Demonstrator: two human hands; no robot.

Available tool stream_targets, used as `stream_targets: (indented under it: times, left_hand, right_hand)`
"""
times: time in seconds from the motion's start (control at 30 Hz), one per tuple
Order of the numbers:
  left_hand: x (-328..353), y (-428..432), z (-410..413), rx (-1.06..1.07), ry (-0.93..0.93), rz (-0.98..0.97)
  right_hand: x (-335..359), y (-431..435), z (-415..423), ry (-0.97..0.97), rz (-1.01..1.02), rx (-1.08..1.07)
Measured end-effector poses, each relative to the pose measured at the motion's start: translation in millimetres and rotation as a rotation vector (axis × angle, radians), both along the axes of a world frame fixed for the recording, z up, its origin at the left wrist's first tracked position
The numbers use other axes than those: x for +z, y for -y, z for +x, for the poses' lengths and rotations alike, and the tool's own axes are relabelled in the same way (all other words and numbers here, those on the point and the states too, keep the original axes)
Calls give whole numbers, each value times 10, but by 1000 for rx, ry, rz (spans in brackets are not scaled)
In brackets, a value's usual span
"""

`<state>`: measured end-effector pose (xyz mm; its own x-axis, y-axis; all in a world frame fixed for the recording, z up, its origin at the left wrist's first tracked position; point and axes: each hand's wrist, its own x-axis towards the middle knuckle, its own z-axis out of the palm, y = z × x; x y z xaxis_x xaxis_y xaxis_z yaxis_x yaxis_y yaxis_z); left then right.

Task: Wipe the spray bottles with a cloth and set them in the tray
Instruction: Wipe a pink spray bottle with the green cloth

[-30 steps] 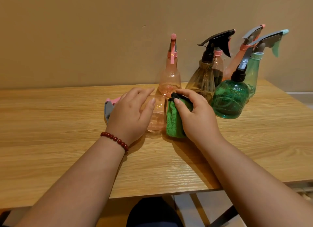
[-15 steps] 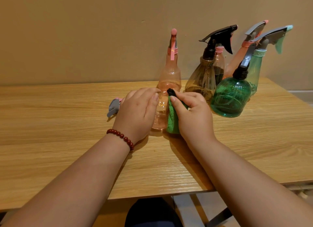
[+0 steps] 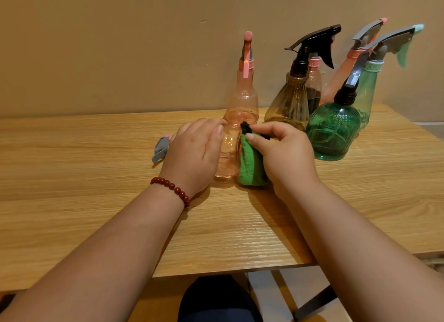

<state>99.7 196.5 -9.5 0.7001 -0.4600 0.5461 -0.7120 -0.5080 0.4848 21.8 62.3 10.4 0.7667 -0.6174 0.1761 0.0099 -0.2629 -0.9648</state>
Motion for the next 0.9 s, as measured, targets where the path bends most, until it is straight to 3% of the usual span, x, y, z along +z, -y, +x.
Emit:
stream_targets:
  times: [0.1, 0.3, 0.5, 0.73, 0.9]
  left_hand:
    - [-4, 0, 9, -3, 0, -3]
    - [7, 16, -21, 19, 16, 15]
    - [-8, 19, 20, 9, -1, 9]
    - [1, 27, -16, 24, 12, -6]
    - [14, 19, -21, 12, 16, -13]
  right_hand:
    - [30, -56, -25, 123, -13, 59]
    - [18, 28, 78, -139, 75, 11]
    - [109, -145, -22, 157, -151, 50]
    - [-10, 6, 70, -153, -41, -19]
    - [126, -58, 3, 46, -132, 45]
